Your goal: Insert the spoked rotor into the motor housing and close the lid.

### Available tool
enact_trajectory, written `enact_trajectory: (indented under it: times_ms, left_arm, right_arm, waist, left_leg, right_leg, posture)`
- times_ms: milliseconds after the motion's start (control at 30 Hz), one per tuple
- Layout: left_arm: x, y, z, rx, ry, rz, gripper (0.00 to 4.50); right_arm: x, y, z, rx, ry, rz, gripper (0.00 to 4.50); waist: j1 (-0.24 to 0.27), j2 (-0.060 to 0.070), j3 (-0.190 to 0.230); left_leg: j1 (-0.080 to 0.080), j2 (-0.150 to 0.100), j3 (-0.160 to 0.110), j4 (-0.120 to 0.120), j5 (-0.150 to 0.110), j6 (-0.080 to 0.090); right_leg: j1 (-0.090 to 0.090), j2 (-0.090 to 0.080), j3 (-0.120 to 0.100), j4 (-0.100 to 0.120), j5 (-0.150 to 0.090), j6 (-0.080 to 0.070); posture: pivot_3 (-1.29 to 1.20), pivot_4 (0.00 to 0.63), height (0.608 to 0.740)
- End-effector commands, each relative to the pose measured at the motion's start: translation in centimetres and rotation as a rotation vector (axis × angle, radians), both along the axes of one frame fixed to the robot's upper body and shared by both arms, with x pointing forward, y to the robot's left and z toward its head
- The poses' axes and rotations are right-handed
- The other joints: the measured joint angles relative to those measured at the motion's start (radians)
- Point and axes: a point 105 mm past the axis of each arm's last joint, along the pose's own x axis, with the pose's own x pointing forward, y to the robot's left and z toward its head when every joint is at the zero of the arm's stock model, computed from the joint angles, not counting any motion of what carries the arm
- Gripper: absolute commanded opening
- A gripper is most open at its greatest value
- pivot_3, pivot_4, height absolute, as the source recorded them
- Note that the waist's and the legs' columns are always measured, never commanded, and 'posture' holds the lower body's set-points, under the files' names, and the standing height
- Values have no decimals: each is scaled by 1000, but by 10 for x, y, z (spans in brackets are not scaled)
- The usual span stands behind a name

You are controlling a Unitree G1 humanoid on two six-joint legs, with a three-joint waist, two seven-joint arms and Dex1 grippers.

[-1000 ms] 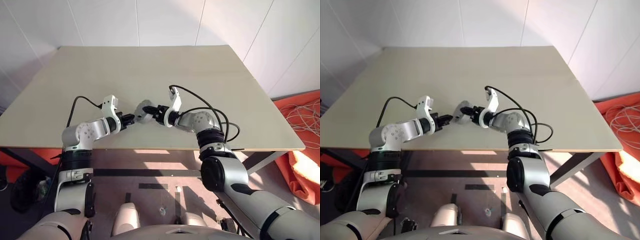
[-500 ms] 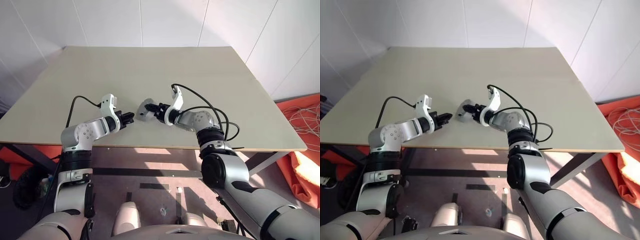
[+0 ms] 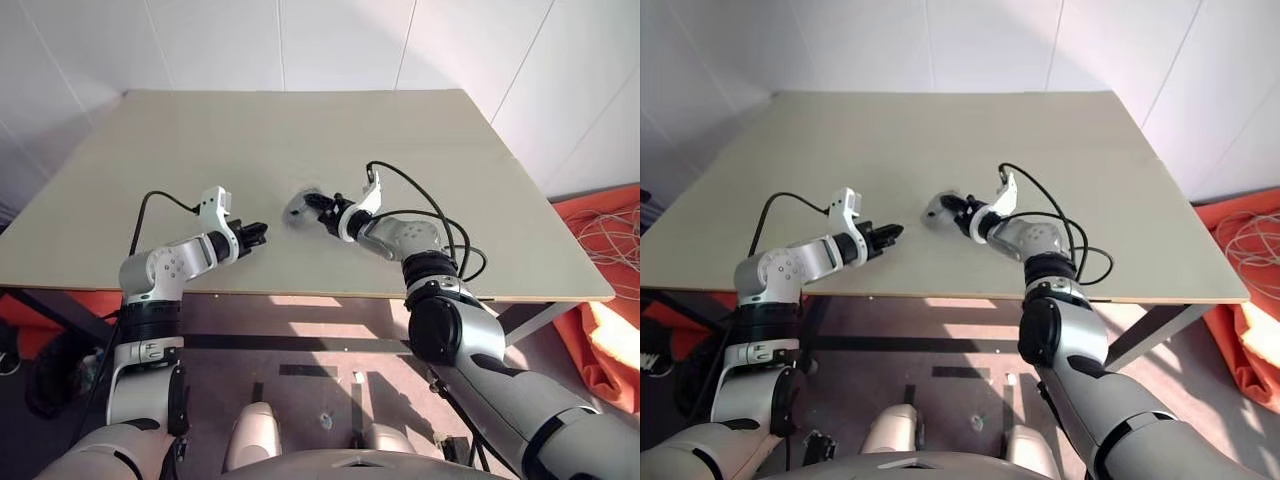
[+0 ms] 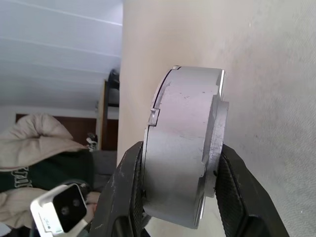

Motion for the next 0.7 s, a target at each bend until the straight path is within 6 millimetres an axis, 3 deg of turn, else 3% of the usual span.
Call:
enact_trajectory:
  times_ms: [33,267,433,500,700]
  left_arm:
    - [3,2,20,-24,-87,-1,0]
    - [5,0,38,-228,-143,29,0]
    - [11,22,55,-512,-146,150,0]
    - [12,28,54,-551,-120,187,0]
    - [8,31,50,-633,-77,180,0]
  right_arm:
    - [11,2,47,138,-107,-25,1906]
    - [11,3,76,287,-139,-14,1906]
    - [4,5,98,367,-194,42,1906]
    - [-3,7,107,405,-220,87,1906]
    - [-10,11,108,396,-219,125,1906]
  waist:
    - [-3,0,0]
    - [0,0,0]
    - [0,0,0]
    - [0,0,0]
    - [8,0,0]
  left_leg:
    - [-3,0,0,1,0,0]
    - [-11,0,0,3,0,2]
    - [-11,0,0,5,0,2]
    - [-11,1,0,5,0,2]
    - [-10,0,-1,5,0,2]
  right_leg:
    - [-3,1,0,1,0,0]
    - [-8,1,-3,1,1,-1]
    - [-8,1,-4,1,2,-2]
    - [-8,1,-4,1,2,-3]
    - [-7,1,-4,1,3,-2]
  posture:
    - [0,0,740]
    - [0,0,740]
    - [0,0,740]
    - [0,0,740]
    - [0,0,740]
